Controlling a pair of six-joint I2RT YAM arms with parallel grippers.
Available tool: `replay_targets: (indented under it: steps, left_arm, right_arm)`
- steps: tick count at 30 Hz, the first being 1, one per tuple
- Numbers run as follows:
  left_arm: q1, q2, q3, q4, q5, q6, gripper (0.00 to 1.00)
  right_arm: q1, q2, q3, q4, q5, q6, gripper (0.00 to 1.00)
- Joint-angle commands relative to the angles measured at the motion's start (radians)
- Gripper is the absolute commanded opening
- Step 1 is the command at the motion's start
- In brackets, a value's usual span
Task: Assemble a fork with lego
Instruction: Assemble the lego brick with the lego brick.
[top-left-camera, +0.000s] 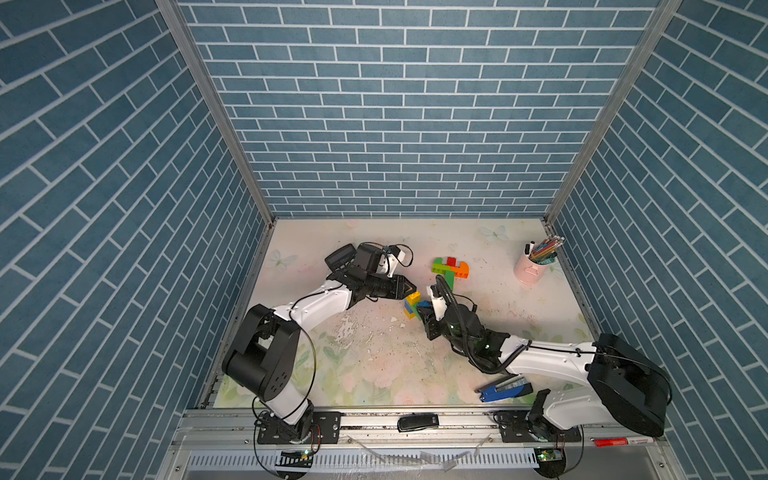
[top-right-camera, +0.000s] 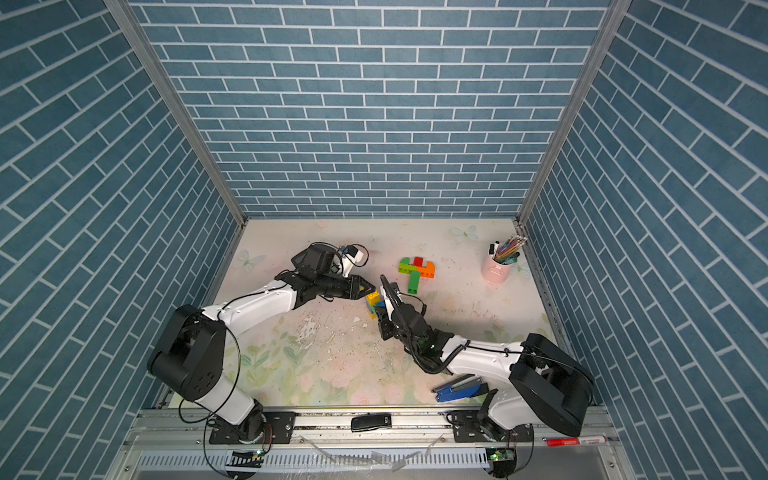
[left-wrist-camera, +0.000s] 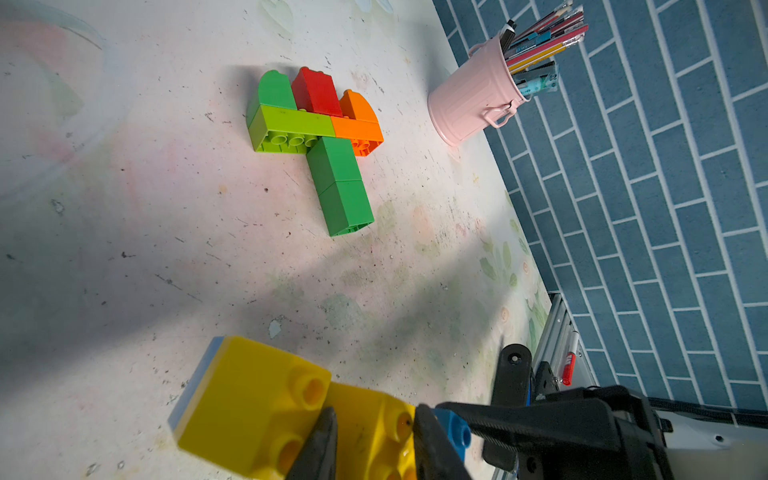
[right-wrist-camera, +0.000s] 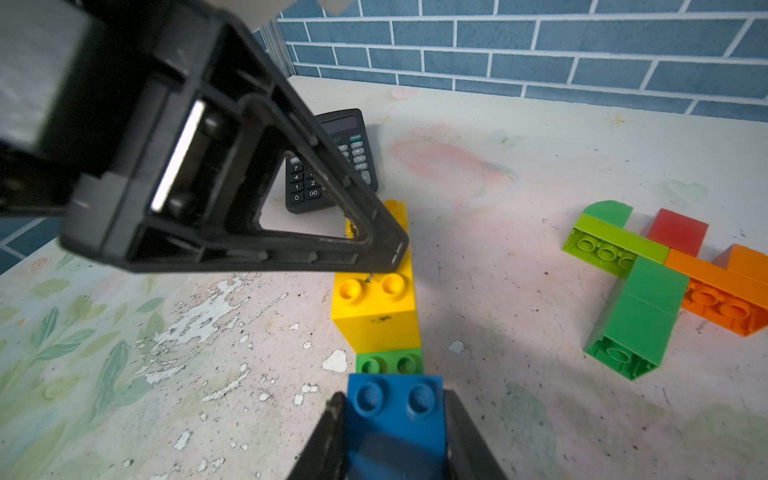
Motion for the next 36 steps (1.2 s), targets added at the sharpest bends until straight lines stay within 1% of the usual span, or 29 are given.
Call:
replay_targets:
  steps: [1, 5, 8, 10, 16, 22, 26, 32, 34, 36]
  left_arm:
    - [-0.002, 0.027, 0.012, -0.049, -0.022, 0.011, 0.34]
    - [-0.002, 0.026, 0.012, -0.052, -0.024, 0.011, 0.34]
    - [-0.002, 0.027, 0.011, -0.053, -0.023, 0.011, 0.34]
    - [-0.003, 0.027, 0.011, -0.051, -0.023, 0.010, 0.34]
    - [-0.003, 0.026, 0.009, -0.050, -0.022, 0.010, 0.34]
    - [-0.002, 0.027, 0.009, -0.049, -0.021, 0.010, 0.33]
    - [-0.002, 0.031, 0.009, -0.048, -0.019, 0.011, 0.33]
    - [-0.003, 0.035, 0.011, -0.043, -0.016, 0.008, 0.33]
    - [-0.002, 0.037, 0.011, -0.041, -0.016, 0.010, 0.33]
    - [-0.002, 0.036, 0.011, -0.043, -0.016, 0.010, 0.33]
  right_arm:
    - [0.009, 0.015, -0.022, -0.061, -0.010, -0.008, 0.25]
    - [0.010, 0.025, -0.017, -0.080, 0.005, 0.002, 0.27]
    - [0.010, 0.025, -0.018, -0.079, 0.004, 0.004, 0.33]
    - [0.010, 0.022, -0.015, -0.081, 0.004, 0.005, 0.40]
    - [0.010, 0.002, 0.023, -0.095, -0.012, -0.006, 0.44]
    - [0.007, -0.030, 0.040, -0.109, -0.009, 0.004, 0.47]
    - [-0.010, -0.094, 0.023, -0.108, -0.004, 0.014, 0.47]
    - [-0.035, -0.181, 0.068, -0.161, -0.032, -0.008, 0.47]
    - [-0.055, -0.196, 0.078, -0.181, -0.027, 0.028, 0.47]
    - [-0.089, -0.200, 0.084, -0.209, -0.031, 0.093, 0.47]
